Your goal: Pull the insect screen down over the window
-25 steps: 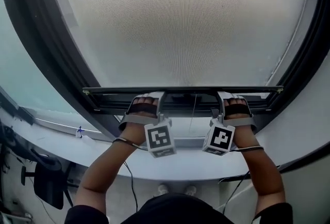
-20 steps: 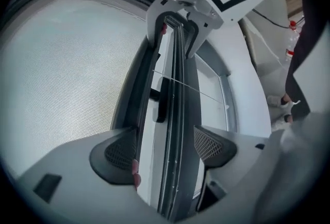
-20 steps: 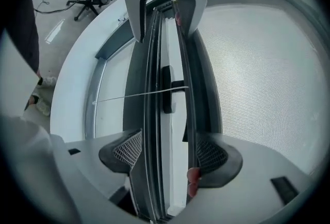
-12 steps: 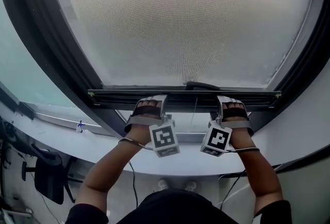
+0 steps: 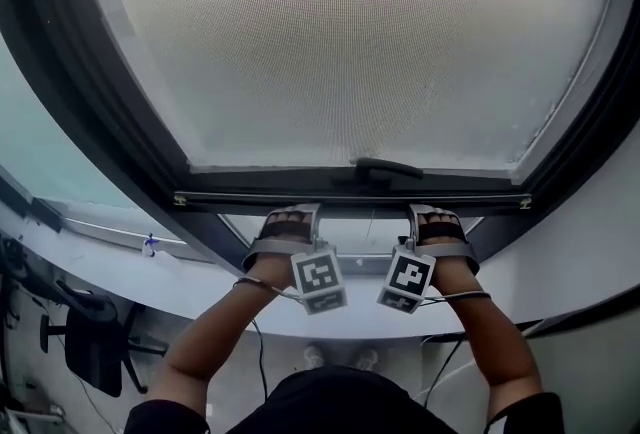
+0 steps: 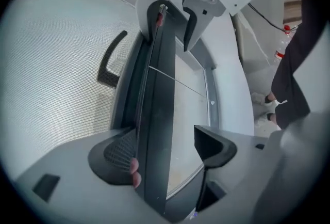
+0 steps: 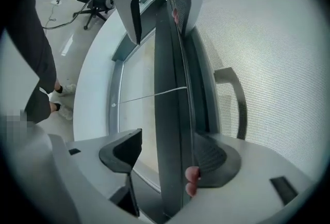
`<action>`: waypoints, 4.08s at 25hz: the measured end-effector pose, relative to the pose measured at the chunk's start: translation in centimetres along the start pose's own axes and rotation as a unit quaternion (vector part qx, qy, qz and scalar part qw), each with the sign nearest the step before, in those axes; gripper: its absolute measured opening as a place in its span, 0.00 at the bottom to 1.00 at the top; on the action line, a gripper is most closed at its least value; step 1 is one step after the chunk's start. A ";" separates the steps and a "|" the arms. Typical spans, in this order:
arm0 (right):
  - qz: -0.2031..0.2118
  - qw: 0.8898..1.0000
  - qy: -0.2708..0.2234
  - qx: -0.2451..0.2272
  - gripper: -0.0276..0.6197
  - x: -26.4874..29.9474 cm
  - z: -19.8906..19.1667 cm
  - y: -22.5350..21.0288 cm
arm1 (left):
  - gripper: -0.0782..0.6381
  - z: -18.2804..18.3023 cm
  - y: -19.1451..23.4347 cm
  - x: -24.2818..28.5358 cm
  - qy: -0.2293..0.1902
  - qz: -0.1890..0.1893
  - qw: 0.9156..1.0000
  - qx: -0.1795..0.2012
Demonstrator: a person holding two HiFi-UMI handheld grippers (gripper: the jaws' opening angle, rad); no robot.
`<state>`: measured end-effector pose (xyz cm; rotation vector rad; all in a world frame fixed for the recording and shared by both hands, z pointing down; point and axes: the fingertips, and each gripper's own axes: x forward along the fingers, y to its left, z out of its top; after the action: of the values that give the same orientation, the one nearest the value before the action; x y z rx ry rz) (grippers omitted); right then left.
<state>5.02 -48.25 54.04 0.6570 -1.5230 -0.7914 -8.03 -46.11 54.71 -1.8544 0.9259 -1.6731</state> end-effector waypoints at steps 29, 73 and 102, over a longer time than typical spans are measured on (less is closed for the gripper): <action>-0.010 1.000 0.016 0.016 0.51 0.5 0.2 -0.4 | 0.60 0.0 0.1 0.7 0.002 0.017 1.000 -0.003; -0.079 0.994 -0.033 0.073 0.50 -0.5 0.5 -1.3 | 0.57 0.1 1.2 0.3 0.010 0.105 0.994 -0.023; -0.167 0.835 -0.233 0.470 0.05 -14.6 4.6 -0.3 | 0.14 -2.6 -0.1 -12.2 -0.233 0.150 0.863 -0.422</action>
<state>1.90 -36.40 44.83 1.5784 -2.2956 -0.4092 -10.86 -36.69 47.02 -2.3056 1.7716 -0.5696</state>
